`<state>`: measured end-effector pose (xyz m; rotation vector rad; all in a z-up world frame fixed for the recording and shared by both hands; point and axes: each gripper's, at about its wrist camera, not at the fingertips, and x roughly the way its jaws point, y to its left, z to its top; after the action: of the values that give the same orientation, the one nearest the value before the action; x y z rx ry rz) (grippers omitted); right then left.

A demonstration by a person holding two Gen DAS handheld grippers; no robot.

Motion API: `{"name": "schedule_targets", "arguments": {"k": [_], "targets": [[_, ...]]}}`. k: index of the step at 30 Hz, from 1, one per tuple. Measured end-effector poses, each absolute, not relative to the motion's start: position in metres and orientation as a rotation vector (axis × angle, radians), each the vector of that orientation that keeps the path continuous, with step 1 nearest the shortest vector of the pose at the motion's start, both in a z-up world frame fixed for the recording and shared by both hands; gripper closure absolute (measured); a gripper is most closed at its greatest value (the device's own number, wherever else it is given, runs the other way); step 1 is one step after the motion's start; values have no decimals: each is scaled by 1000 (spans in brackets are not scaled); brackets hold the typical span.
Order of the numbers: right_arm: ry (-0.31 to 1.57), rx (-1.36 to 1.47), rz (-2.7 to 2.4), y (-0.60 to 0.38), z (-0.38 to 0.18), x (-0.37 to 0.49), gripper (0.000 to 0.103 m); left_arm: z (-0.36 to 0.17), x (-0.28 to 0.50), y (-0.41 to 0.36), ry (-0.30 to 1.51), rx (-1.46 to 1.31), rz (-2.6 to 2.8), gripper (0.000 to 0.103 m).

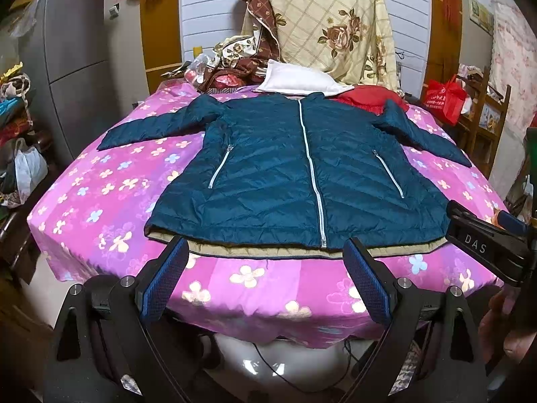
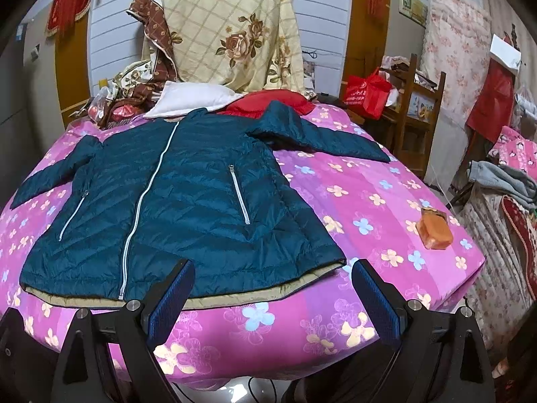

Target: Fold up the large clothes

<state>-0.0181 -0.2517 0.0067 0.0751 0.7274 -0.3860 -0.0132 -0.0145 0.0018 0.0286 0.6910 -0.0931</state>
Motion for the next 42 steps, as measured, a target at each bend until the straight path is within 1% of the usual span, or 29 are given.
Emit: {"name": "schedule_targets", "arguments": {"k": [17, 34, 42], "targets": [[750, 47, -381, -247, 0, -17, 10, 1, -17, -21, 694, 40, -115, 10], [796, -38, -415, -237, -10, -12, 10, -2, -12, -19, 730, 19, -118, 10], [786, -113, -412, -220, 3, -20, 10, 1, -13, -10, 696, -11, -99, 10]]}}
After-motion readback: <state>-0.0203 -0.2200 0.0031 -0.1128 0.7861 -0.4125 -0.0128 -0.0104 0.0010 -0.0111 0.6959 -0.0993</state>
